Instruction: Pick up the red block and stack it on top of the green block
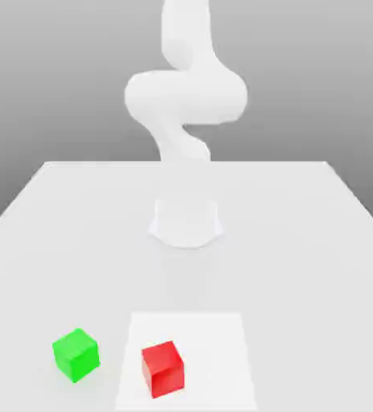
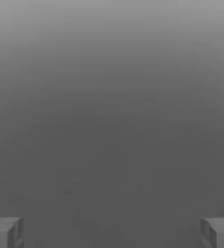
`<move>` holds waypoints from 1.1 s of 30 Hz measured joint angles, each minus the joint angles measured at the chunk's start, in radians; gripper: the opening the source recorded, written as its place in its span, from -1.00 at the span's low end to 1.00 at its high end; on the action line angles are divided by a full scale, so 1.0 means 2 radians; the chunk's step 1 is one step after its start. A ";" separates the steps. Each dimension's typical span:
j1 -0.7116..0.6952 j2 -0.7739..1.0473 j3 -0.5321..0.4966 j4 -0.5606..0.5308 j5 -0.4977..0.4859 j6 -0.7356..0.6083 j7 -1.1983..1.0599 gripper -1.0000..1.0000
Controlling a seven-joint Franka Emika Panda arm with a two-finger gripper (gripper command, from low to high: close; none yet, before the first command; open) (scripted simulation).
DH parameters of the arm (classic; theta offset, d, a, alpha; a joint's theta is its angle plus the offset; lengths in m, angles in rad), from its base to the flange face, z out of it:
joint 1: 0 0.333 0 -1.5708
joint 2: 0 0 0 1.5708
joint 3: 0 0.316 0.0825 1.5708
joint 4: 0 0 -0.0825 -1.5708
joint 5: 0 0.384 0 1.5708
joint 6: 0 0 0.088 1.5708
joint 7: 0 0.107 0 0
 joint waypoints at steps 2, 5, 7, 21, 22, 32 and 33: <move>0.009 0.039 -0.012 -0.010 0.006 0.017 -0.024 0.00; 0.022 0.094 -0.028 -0.025 0.014 0.040 -0.057 0.00; 0.030 0.130 -0.038 -0.035 0.020 0.056 -0.080 0.00; 0.042 0.383 -0.067 -0.104 0.040 0.165 -0.221 0.00; 0.041 0.400 -0.067 -0.109 0.036 0.173 -0.227 0.00; 0.020 0.522 -0.043 -0.104 0.064 0.263 -0.264 -1.00; 0.020 0.522 -0.043 -0.104 0.064 0.262 -0.264 -1.00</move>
